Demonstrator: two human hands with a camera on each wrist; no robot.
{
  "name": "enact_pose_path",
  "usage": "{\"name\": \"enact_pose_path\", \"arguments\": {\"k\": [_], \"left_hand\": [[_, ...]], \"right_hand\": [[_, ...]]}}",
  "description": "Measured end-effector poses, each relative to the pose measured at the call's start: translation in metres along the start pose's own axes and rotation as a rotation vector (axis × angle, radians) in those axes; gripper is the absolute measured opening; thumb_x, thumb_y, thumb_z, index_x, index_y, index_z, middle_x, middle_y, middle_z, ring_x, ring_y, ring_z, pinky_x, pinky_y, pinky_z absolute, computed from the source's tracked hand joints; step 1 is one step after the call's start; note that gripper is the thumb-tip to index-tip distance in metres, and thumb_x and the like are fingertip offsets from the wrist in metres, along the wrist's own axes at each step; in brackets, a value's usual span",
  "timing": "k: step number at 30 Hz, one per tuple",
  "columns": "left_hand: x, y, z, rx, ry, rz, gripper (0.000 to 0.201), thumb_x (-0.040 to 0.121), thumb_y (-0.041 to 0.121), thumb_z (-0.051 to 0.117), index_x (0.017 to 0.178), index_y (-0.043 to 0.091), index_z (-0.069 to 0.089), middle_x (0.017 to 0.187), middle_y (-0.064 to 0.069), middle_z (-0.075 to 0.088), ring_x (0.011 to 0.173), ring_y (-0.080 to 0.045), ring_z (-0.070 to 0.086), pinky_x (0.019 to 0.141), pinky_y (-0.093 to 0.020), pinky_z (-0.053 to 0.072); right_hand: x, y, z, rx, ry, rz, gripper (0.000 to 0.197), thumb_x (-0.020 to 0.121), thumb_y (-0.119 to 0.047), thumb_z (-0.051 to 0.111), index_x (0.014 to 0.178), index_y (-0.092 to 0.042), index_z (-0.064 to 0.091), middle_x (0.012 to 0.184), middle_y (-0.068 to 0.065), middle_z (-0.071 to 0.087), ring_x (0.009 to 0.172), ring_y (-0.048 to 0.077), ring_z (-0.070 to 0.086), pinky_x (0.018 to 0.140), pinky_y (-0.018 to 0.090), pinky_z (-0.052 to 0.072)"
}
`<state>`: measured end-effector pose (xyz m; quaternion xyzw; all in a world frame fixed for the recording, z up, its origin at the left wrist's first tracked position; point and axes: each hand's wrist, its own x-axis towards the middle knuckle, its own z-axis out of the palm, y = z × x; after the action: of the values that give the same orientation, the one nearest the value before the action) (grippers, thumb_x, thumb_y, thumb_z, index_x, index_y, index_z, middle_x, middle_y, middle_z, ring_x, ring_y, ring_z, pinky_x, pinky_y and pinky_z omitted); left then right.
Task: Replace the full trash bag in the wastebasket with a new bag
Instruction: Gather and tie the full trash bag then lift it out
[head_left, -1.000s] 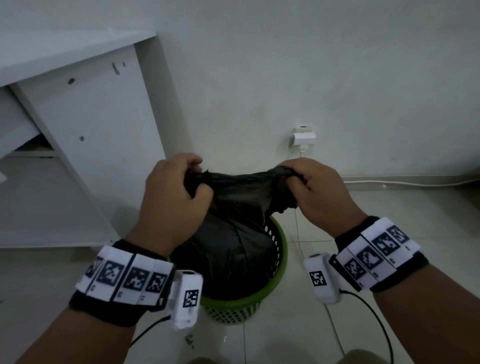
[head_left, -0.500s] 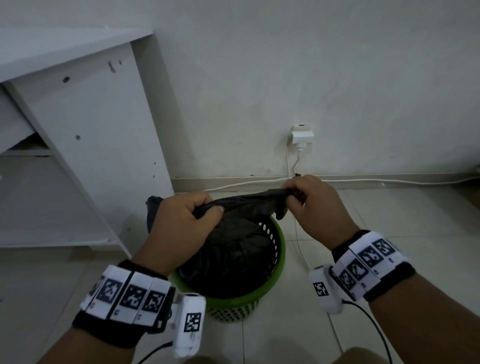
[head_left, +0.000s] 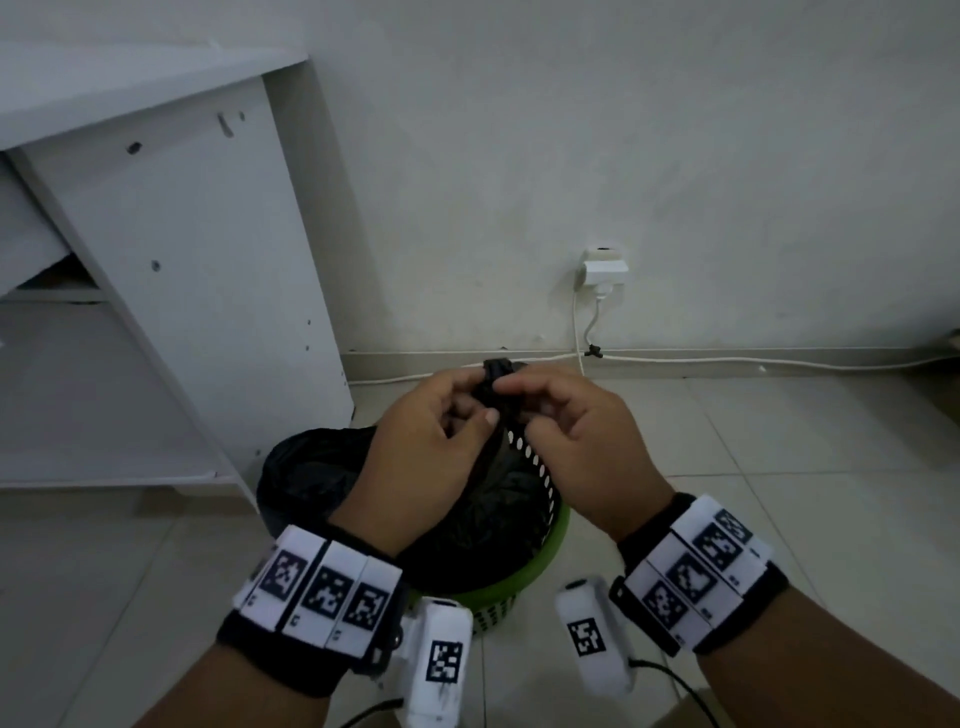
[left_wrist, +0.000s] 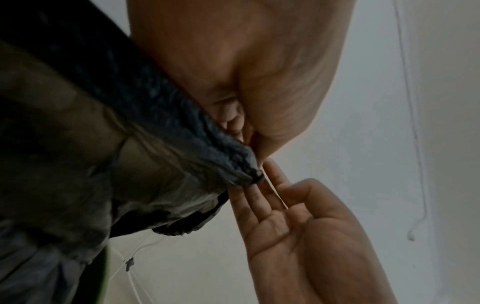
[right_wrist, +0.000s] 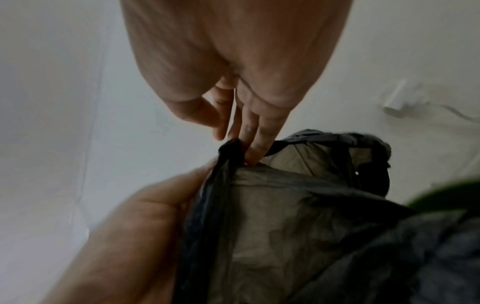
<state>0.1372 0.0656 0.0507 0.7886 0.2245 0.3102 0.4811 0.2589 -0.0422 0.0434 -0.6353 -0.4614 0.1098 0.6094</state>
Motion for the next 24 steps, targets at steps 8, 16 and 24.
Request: {"name": "enact_pose_path", "arguments": {"k": [8, 16, 24], "left_hand": [[-0.016, -0.026, 0.002, 0.045, -0.13, 0.096, 0.022, 0.095, 0.009, 0.063, 0.102, 0.025, 0.076, 0.103, 0.014, 0.073, 0.101, -0.001, 0.066, 0.093, -0.018, 0.05], [-0.027, -0.047, 0.001, 0.073, -0.155, -0.106, 0.025, 0.099, 0.012, 0.054, 0.088, 0.03, 0.069, 0.086, -0.003, 0.07, 0.082, -0.024, 0.065, 0.074, -0.04, 0.052], [-0.012, -0.018, 0.011, -0.45, -0.031, -0.319, 0.027, 0.1, 0.033, 0.053, 0.105, 0.014, 0.072, 0.104, -0.007, 0.076, 0.099, -0.024, 0.07, 0.083, -0.04, 0.054]], "right_hand": [[0.0, 0.007, 0.003, 0.582, 0.153, 0.639, 0.015, 0.097, -0.006, 0.053, 0.09, -0.002, 0.066, 0.082, 0.015, 0.073, 0.077, 0.025, 0.069, 0.079, 0.041, 0.057], [-0.001, 0.02, 0.001, 0.304, 0.267, 0.437, 0.032, 0.084, 0.005, 0.068, 0.109, -0.015, 0.067, 0.105, 0.01, 0.066, 0.094, 0.016, 0.067, 0.09, 0.031, 0.055], [-0.016, 0.003, 0.017, -0.014, -0.107, 0.049, 0.043, 0.086, 0.008, 0.062, 0.124, -0.014, 0.064, 0.107, 0.001, 0.072, 0.1, 0.014, 0.069, 0.091, 0.03, 0.055]]}}
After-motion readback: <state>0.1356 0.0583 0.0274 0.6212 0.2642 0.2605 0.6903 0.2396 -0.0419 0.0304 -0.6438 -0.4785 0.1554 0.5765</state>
